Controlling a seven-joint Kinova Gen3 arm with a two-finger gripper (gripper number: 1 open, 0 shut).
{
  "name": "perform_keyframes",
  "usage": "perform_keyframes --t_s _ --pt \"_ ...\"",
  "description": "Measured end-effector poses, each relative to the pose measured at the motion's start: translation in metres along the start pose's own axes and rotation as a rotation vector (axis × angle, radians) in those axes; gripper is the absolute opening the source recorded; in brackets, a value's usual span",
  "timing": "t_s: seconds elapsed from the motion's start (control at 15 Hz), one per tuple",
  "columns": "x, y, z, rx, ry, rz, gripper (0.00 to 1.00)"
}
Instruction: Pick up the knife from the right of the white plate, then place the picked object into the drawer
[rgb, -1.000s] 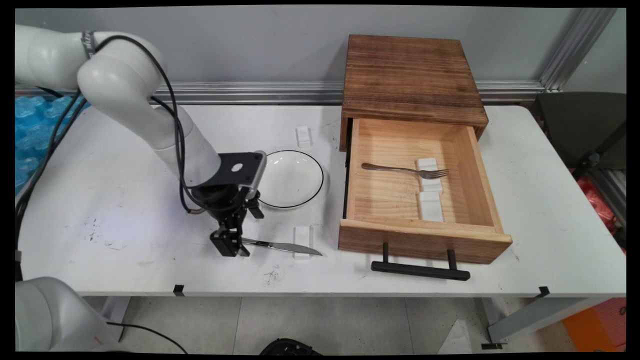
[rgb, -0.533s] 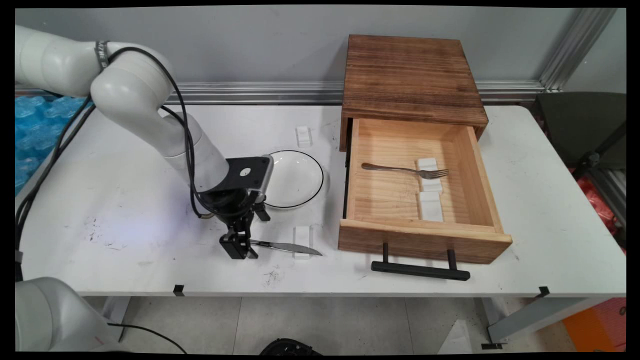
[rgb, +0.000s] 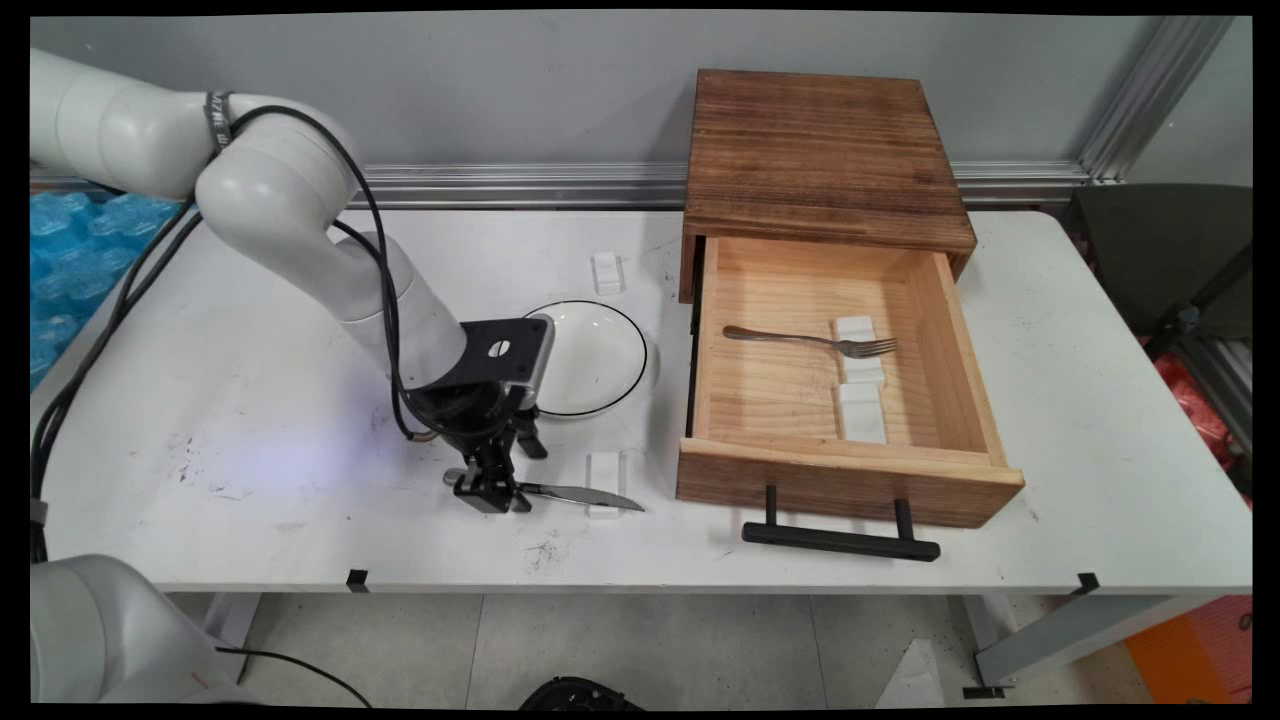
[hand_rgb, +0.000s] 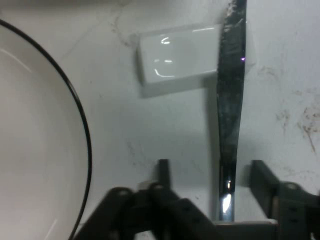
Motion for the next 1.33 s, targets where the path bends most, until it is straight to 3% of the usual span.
perform_keyframes --t_s 0.93,1.33 --pt "0.003 0.0 -0.006 -0.025 -0.001 -0.003 0.0" --pt "0.003 0.001 -0.044 -0.04 -0.037 -0.011 0.0"
